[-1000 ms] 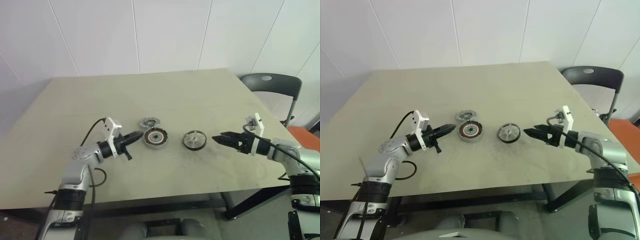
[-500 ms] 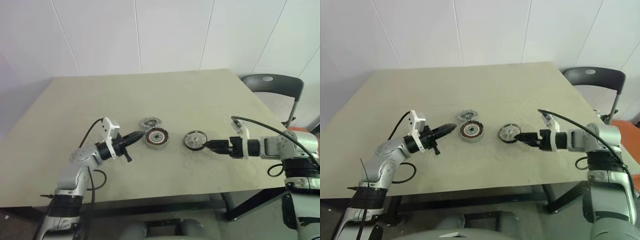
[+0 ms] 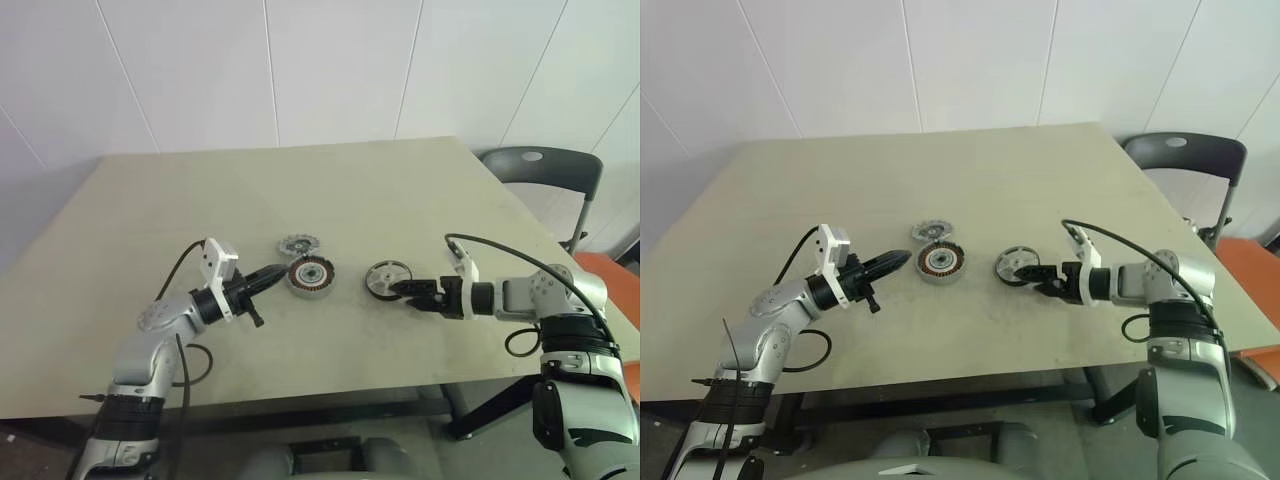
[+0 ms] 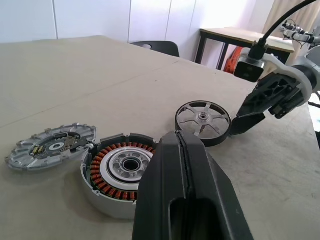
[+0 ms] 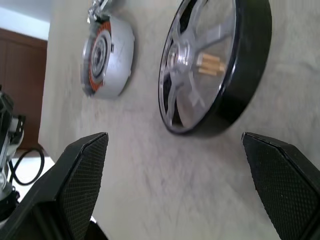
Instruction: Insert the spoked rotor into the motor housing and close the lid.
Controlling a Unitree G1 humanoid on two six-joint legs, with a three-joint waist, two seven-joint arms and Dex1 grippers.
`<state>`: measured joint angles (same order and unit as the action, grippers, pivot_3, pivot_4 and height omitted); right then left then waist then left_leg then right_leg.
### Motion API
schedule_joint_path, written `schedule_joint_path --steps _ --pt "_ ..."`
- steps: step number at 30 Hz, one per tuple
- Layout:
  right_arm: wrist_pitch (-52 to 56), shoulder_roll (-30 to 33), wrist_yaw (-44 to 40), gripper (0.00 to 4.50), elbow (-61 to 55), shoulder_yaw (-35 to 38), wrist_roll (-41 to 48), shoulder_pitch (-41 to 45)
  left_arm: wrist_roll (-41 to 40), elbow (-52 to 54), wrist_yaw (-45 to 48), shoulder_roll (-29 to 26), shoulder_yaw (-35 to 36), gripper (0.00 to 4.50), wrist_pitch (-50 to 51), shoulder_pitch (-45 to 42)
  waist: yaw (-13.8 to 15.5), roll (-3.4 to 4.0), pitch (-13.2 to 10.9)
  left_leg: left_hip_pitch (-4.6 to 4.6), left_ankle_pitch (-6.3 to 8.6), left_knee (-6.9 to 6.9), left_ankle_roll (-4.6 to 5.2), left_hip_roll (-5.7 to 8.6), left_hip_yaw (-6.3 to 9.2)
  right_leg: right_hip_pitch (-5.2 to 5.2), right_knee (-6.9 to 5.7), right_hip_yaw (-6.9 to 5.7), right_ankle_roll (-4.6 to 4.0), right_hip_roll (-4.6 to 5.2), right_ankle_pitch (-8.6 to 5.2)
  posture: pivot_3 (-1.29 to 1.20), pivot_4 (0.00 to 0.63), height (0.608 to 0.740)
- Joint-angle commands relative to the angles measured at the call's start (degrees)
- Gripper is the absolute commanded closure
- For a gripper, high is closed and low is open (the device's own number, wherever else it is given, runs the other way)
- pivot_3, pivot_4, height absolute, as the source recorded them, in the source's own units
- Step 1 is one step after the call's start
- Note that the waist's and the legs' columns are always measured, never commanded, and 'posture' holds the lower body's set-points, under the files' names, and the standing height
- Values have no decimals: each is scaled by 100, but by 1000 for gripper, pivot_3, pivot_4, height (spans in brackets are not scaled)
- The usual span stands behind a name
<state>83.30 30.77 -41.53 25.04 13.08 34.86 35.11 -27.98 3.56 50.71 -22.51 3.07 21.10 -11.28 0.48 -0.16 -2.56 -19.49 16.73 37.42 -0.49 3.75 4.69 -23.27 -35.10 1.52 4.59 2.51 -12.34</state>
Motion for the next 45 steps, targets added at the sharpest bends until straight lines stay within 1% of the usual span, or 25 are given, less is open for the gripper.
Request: schedule_joint_path --steps 1,5,10,16,17,18,19,24,26,27,28,29,32,34,36,39,40,45 --pt "-210 -98 183 0 -8 238 21 164 -79 196 -20 -19 23 4477 -23 -34 1 0 0 0 0 0 0 0 0 0 0 0 1 0 0 0 0 740" --pt "-340 -150 334 0 82 328 7 185 -74 180 -24 -6 4 4477 -28 -30 5 0 0 -1 0 0 0 1 -1 0 1 1 3 2 3 0 0 740" --pt "-372 -93 333 0 161 311 27 219 -62 135 -23 -11 5 4477 -34 -55 4 0 0 0 0 0 0 1 -1 0 0 1 -3 1 -1 0 0 740" --pt "-420 -12 223 0 174 126 -11 210 -36 64 -35 -13 16 4477 -57 -86 4 0 0 -1 0 -1 0 1 -1 0 1 0 -3 1 -2 0 0 740" --pt "-444 2 201 404 163 82 -22 195 -29 47 -36 -15 15 4500 -63 -95 4 1 0 -1 0 -1 0 1 -1 0 1 0 -3 1 -2 0 0 740" --pt "-452 7 176 608 128 42 -19 171 -30 36 -35 -15 14 4500 -59 -105 4 1 -1 -1 0 -1 0 1 -1 0 1 0 -3 1 -2 0 0 740" --pt "-446 7 148 926 88 14 1 155 -31 28 -36 -15 9 4500 -51 -117 3 1 -1 -1 0 -1 0 1 -1 0 1 0 -2 1 -4 0 0 740" --pt "-443 10 100 2714 71 -17 33 147 -31 10 -42 -1 -15 4500 -30 -143 0 1 -1 -2 0 -3 0 1 -1 -2 2 1 11 1 -15 0 0 740" --pt "-448 8 81 3358 68 -5 43 129 -34 5 -41 10 -34 4500 -19 -144 1 1 -1 -2 0 -5 0 1 0 -3 2 1 13 2 -14 0 0 740" --pt "-446 6 69 3764 65 -3 48 117 -27 -7 -42 15 -49 4500 -13 -146 1 2 -1 -1 0 -5 0 1 0 -3 1 1 13 2 -14 0 0 740" --pt "-443 7 50 4028 57 -14 52 100 -14 -19 -43 18 -68 4500 -11 -146 4 1 -1 -1 0 -5 0 1 0 -3 1 1 13 2 -14 0 0 740" --pt "-431 19 4 4092 33 -61 59 80 -4 -27 -46 25 -88 4500 -11 -143 4 1 -1 -1 0 -5 0 1 0 -2 2 0 13 2 -14 0 0 740" --pt "-350 -16 -18 4091 -4 -21 121 86 -22 -12 -75 34 -101 4500 0 -124 3 1 -1 -1 0 -4 0 1 0 -2 2 1 9 2 -17 0 0 740" --pt "-286 -87 30 4091 12 132 195 144 -41 5 -126 16 -58 4500 -13 -100 -2 1 -1 -1 0 -6 0 0 0 -3 2 1 9 2 -17 0 0 740" --pt "-155 -247 89 4091 52 474 391 280 -79 26 -173 -46 60 4500 -25 -58 -1 1 -1 -2 0 -9 0 0 0 -5 2 0 10 2 -16 0 0 740" --pt "155 -550 224 4091 41 960 665 481 -133 31 -235 -149 258 4500 -36 13 -38 6 -4 -3 0 -12 0 -5 0 -9 2 1 17 2 -12 0 0 740" --pt "296 -717 311 4091 68 1208 783 579 -127 22 -244 -189 306 4500 -44 47 -44 6 -4 -2 0 -13 0 -7 -1 -10 1 2 21 1 -10 0 0 740" --pt "850 -1575 952 4091 -35 1997 1021 857 -138 57 -280 -325 503 4500 -50 234 -106 8 -4 -2 0 -20 0 -14 2 -12 2 -1 13 -1 -2 0 0 740"
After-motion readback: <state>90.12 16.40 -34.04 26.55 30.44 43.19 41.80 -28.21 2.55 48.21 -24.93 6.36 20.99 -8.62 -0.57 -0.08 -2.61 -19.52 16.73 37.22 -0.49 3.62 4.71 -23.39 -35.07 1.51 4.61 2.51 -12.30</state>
